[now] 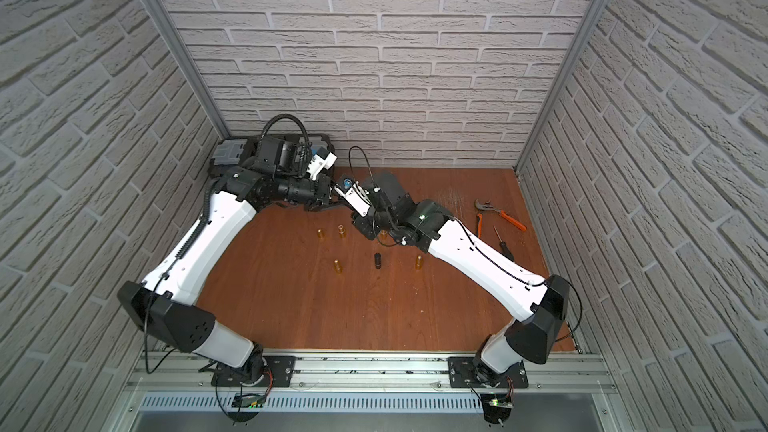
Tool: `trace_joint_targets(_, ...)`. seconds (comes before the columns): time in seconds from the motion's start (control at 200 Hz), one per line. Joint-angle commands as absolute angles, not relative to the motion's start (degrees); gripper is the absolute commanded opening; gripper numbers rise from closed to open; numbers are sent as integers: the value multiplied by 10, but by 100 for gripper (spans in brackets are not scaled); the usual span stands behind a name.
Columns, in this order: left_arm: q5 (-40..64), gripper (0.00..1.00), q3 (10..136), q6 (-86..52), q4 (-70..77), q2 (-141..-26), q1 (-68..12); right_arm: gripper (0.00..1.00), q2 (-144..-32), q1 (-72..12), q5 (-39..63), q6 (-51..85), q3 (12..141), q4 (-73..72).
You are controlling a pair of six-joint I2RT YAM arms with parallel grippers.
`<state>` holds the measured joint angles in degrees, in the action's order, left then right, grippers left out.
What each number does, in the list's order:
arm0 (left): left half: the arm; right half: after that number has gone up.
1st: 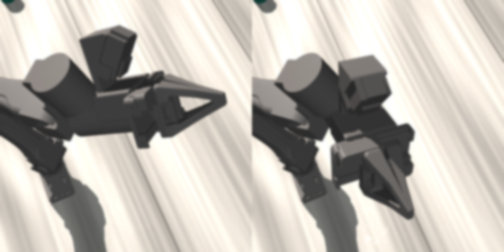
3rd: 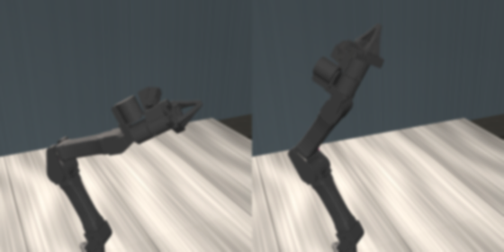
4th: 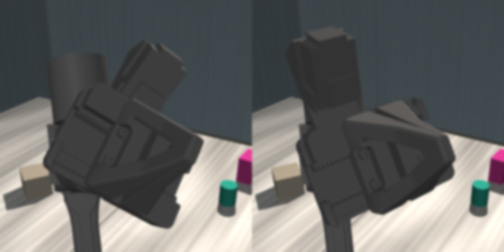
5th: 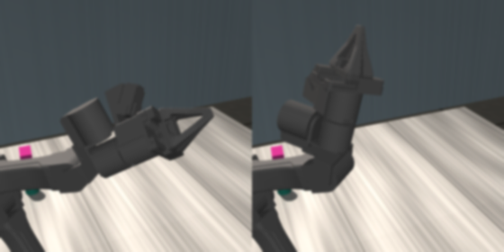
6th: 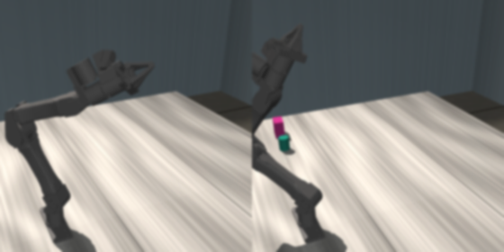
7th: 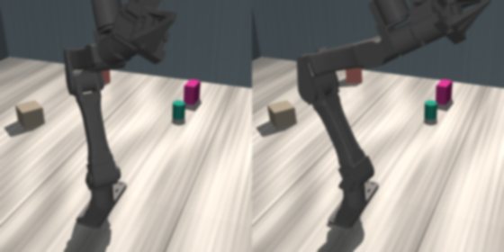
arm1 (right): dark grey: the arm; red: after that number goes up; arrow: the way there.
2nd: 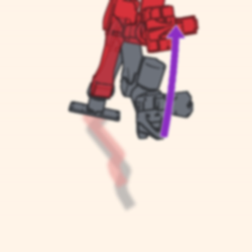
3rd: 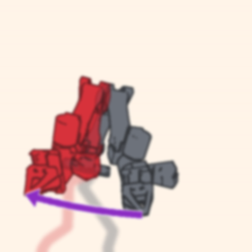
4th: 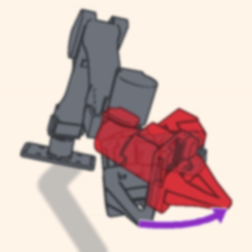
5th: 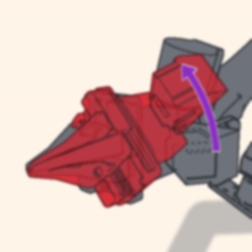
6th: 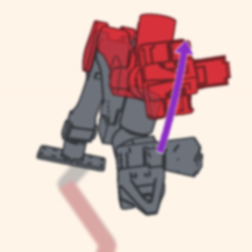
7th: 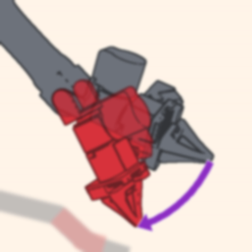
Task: Open the lipstick cap
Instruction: Open the cover of the lipstick.
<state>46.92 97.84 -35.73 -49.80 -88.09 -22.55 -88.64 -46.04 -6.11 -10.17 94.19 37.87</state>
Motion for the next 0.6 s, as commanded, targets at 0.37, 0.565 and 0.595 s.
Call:
trace_joint_targets(0.37,491,11,996,-355,-495,-866,-216,35,-889,-463,-69,-110,944,370)
trace_joint_targets(0.565,496,11,995,-354,-495,-869,-216,33,-885,-463,-73,-110,938,366)
trace_joint_targets(0.595,496,11,995,-354,-495,-869,-216,31,-886,-463,-73,-111,939,367)
